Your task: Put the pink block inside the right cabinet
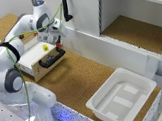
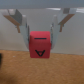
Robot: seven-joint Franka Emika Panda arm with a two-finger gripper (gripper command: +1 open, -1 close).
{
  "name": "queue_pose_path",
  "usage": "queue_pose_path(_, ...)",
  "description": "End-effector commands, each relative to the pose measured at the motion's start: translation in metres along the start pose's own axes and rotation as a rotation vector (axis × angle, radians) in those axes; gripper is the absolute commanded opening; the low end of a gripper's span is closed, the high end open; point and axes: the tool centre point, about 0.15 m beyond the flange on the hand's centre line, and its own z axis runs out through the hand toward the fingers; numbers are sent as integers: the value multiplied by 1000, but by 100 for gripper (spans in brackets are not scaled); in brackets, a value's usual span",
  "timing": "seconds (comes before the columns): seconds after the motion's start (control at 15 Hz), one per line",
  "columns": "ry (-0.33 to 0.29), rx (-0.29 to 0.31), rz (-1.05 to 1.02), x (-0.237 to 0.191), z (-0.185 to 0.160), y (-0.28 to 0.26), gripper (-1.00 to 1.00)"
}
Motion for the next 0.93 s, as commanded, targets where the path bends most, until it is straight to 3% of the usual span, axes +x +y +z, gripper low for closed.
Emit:
queue_pose_path(0.0, 59, 13, 45, 22, 30, 95, -100)
queue_pose_path(0.33, 62, -79, 139, 63, 27, 150, -100)
queue_pose_path(0.47, 71, -88, 166, 84, 31, 177, -100)
queue_pose_path(0.87, 135, -3, 142, 161, 61, 244, -100)
